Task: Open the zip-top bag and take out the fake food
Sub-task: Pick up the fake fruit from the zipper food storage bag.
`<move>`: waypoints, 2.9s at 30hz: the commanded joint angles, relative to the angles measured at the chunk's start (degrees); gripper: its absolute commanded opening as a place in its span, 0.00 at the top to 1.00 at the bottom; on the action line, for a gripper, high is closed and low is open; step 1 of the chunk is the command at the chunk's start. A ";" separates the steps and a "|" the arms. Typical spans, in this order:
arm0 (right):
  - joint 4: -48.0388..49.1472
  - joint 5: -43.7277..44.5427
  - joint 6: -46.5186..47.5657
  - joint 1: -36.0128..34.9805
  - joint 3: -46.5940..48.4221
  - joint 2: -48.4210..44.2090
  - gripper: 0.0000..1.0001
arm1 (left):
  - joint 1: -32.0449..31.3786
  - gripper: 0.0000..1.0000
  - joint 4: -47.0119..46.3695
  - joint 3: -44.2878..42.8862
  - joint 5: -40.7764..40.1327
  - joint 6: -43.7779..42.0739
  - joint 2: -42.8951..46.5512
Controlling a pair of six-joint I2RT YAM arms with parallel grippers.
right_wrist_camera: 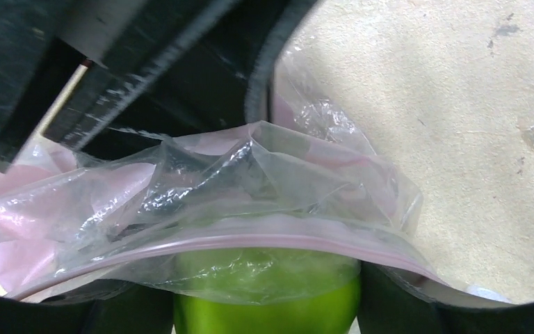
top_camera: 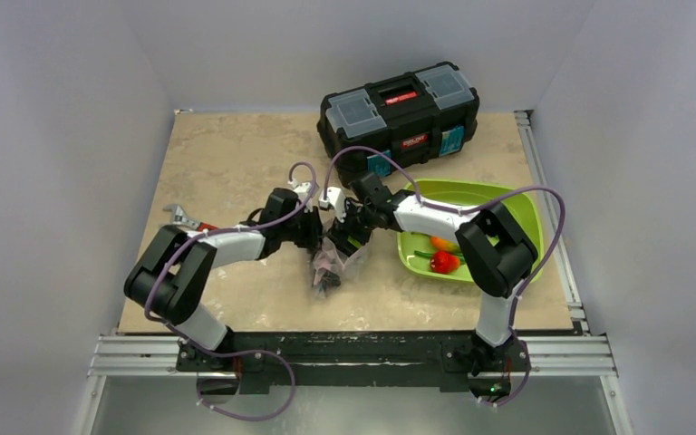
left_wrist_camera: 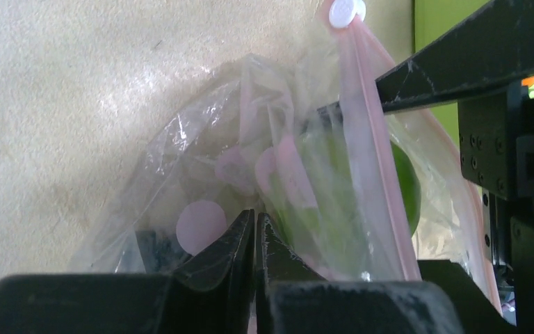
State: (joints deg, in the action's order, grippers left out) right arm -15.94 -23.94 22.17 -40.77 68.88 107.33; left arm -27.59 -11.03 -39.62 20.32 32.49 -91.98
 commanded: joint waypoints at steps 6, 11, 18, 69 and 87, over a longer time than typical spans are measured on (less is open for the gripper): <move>-5.00 -6.50 4.96 0.63 1.43 -2.79 0.84 | 1.18 0.69 2.98 3.54 -2.41 0.01 13.86; -6.44 -17.18 4.86 2.67 0.92 -6.38 0.95 | 1.58 0.42 6.52 7.27 -5.68 -1.02 24.89; -7.93 -24.52 5.05 6.70 0.08 -7.30 0.97 | 1.75 0.26 9.96 14.09 -9.16 1.40 38.46; -23.45 -47.37 18.81 18.10 1.63 -9.90 0.97 | 2.11 1.00 -2.98 27.85 -5.30 12.77 29.82; -52.33 -42.29 47.59 25.00 11.43 -7.76 0.96 | 2.53 1.00 7.59 25.88 -11.29 10.10 37.43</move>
State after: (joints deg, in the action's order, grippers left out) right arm -53.23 -68.05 54.30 -19.46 74.22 98.61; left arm -25.78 -9.93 -12.60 12.84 45.45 -55.22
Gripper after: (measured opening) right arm 0.725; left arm 0.022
